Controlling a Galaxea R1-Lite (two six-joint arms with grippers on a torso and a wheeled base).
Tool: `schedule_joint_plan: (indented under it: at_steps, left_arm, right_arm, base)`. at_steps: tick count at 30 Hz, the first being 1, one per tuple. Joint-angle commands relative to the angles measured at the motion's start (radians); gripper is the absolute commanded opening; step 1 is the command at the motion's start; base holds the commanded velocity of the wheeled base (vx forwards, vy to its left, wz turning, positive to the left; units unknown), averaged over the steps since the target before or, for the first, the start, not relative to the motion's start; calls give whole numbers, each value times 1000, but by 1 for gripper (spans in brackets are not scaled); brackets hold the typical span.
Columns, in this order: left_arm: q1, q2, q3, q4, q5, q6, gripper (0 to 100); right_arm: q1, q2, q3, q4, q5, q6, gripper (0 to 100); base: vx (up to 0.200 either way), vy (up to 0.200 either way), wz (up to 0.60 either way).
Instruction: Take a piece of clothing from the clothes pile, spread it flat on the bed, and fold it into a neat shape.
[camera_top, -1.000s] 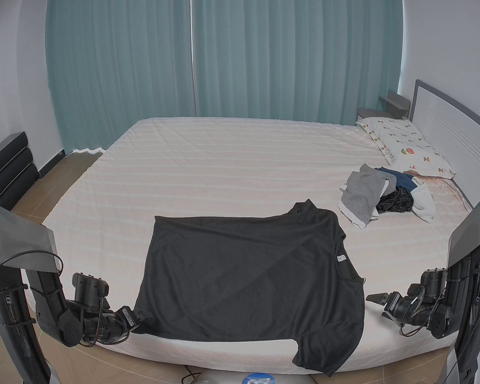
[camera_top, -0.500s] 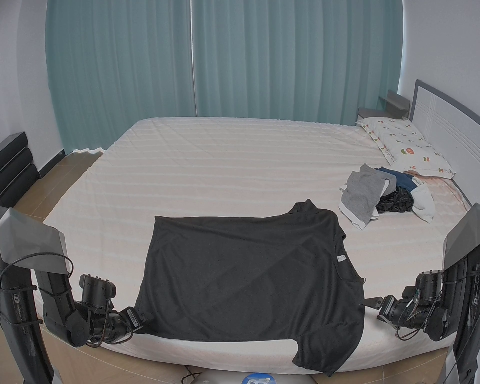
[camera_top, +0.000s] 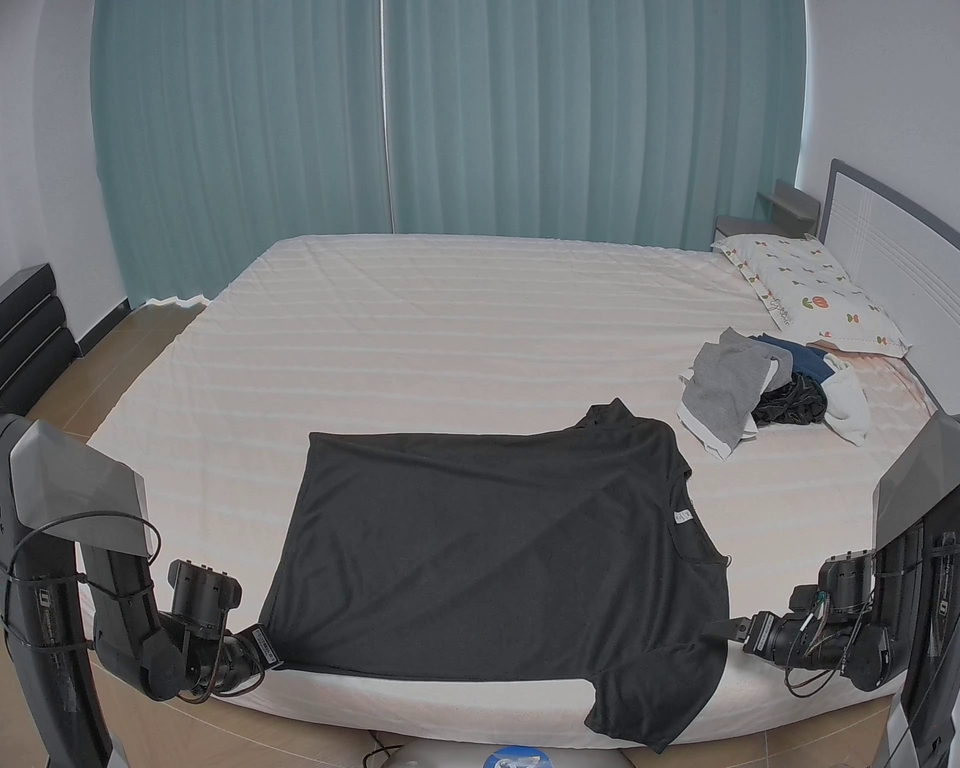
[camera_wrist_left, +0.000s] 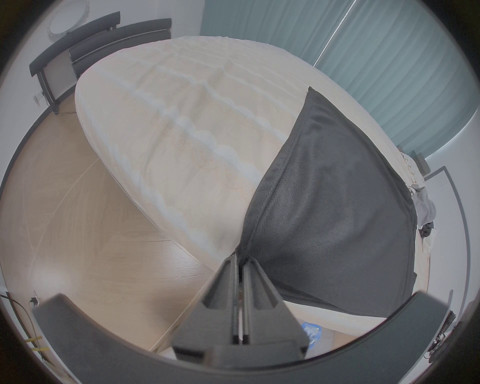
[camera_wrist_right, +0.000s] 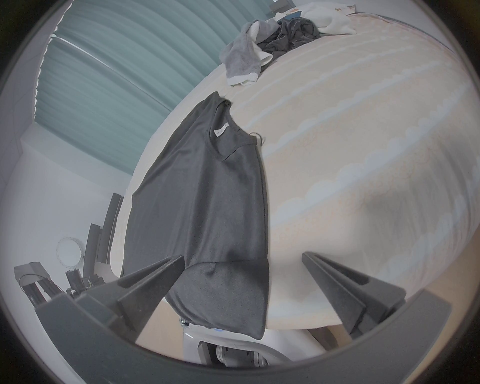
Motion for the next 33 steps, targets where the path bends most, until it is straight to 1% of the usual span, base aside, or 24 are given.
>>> schedule_joint_plan:
  at_steps: [1,10,16,17,24,27,33]
  left_arm:
    - [0,4,5,0,21,0,0]
    - [-9,11,7,-2,30,1,0]
    - [-8,11,7,-3,30,0,0]
    - [-8,11,7,-3,30,0,0]
    - [-8,11,7,-3,30,0,0]
    - [-8,15,7,-3,30,0,0]
    - [-8,15,7,0,30,1,0]
  right_arm:
    - [27,16,12,-12,-2,-3,100]
    - [67,19,8,-12,-3,-4,100]
    - [67,41,-25,-12,-6,-4,100]
    - [67,42,-23,-10,-8,-4,0]
    - [59,46,4,-12,-29,-27,0]
    - [36,50,18,-10,-31,-72,0]
    - [-8,47,18,-9,-31,-83,0]
  base:
    - [0,0,0]
    - [0,0,0]
    - [0,0,0]
    - [0,0,0]
    - [0,0,0]
    - [0,0,0]
    - [0,0,0]
